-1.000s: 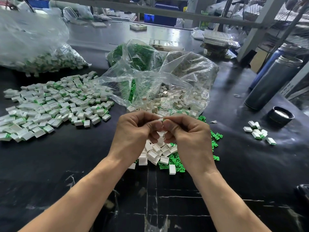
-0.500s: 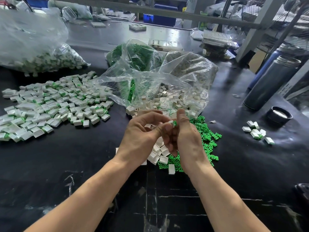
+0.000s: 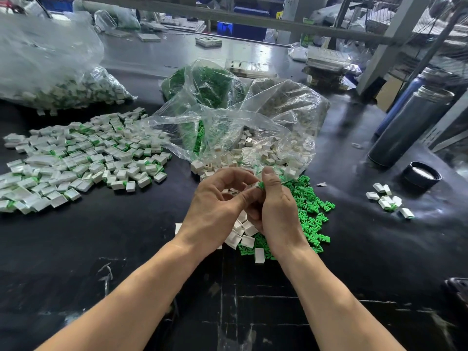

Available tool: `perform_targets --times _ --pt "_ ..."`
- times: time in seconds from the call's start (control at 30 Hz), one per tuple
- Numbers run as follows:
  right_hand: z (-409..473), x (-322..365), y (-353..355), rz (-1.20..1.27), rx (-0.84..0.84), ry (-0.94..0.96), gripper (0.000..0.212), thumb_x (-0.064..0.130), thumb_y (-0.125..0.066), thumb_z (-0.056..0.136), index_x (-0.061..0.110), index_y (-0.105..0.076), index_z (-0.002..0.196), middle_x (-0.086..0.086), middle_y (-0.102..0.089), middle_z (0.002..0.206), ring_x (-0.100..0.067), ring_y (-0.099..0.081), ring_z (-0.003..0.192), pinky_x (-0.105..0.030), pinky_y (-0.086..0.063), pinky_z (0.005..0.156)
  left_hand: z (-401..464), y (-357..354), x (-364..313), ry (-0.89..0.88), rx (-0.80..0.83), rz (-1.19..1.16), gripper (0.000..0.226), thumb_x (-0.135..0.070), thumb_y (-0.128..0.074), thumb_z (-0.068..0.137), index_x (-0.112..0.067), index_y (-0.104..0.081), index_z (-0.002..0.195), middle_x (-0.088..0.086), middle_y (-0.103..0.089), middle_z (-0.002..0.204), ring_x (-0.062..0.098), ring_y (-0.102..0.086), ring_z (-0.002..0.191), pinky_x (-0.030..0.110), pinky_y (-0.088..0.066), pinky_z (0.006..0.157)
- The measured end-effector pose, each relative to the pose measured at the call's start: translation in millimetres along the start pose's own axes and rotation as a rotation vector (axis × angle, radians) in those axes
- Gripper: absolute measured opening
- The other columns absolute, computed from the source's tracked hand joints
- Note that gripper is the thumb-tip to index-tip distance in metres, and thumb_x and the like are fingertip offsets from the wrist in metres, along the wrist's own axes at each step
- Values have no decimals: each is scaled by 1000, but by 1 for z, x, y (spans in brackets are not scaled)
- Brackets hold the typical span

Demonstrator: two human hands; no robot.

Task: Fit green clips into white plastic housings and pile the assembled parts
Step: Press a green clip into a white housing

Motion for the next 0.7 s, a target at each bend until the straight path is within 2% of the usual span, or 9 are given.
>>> perform_targets --times 0.1,0.23,0.27,0.33,0.4,0.47,0.53,0.6,0.7 --pt "1 1 -2 61 35 37 57 53 -33 102 33 -73 66 11 -45 48 -4 -39 42 -19 -32 40 -1 -1 -1 0 16 -21 10 -10 -76 90 -13 -73 98 5 -75 106 21 -75 93 40 -63 82" --pt "6 -4 -3 45 -14 53 51 53 -36 100 22 -73 84 16 -59 54 2 -55 50 -16 -43 49 -1 -2 -2 -7 20 0 12 -9 -76 90 -10 -73 101 5 -75 105 30 -74 91 48 -62 83" --pt "7 -5 -3 28 -20 50 52 54 -37 99 19 -74 85 14 -65 61 1 -62 57 -20 -49 53 -2 -1 -2 -9 19 7 12 -10 -76 89 -10 -73 101 4 -75 104 30 -75 89 47 -62 83" --pt "9 -5 -4 -3 -21 40 56 55 -37 99 18 -77 90 0 -77 83 -14 -75 83 -42 -60 75 -2 -1 -2 -15 16 16 12 -10 -77 89 -11 -73 101 5 -75 102 27 -75 86 43 -63 81" --pt "8 -2 -5 -31 -38 55 55 54 -34 99 25 -79 91 -9 -79 97 -25 -75 99 -52 -58 92 -2 -1 -2 -22 12 23 11 -10 -77 90 -11 -74 100 6 -75 100 24 -75 85 41 -63 80" --pt "7 -1 -5 -75 -65 100 54 53 -30 101 37 -79 82 8 -78 87 -7 -74 90 -36 -58 84 -2 -2 -2 -27 1 34 10 -10 -76 90 -10 -74 100 5 -76 98 23 -75 85 39 -63 80" --pt "4 3 -5 -112 -75 143 56 49 -28 102 49 -72 67 22 -67 62 7 -62 64 -13 -48 63 -2 -2 -1 -30 -7 32 10 -9 -77 90 -10 -75 100 5 -77 97 23 -76 86 35 -63 79" --pt "3 6 -5 -116 -88 165 62 42 -29 106 52 -67 59 24 -59 53 8 -55 53 -9 -41 53 -2 -2 -1 -36 -16 34 9 -9 -77 90 -10 -76 99 6 -77 96 25 -76 86 31 -62 77" --pt "5 6 -6 -113 -109 184 60 42 -30 105 52 -66 58 25 -58 53 7 -55 55 -13 -41 58 -2 -2 -1 -42 -28 21 8 -7 -77 90 -9 -76 98 8 -77 95 27 -75 87 30 -62 77"
Point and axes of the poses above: each hand's wrist, its own z-axis towards the middle knuckle, its own y-axis out of the back of the hand, x = y × z, the point moved 4 cm from there along z, towards the middle knuckle
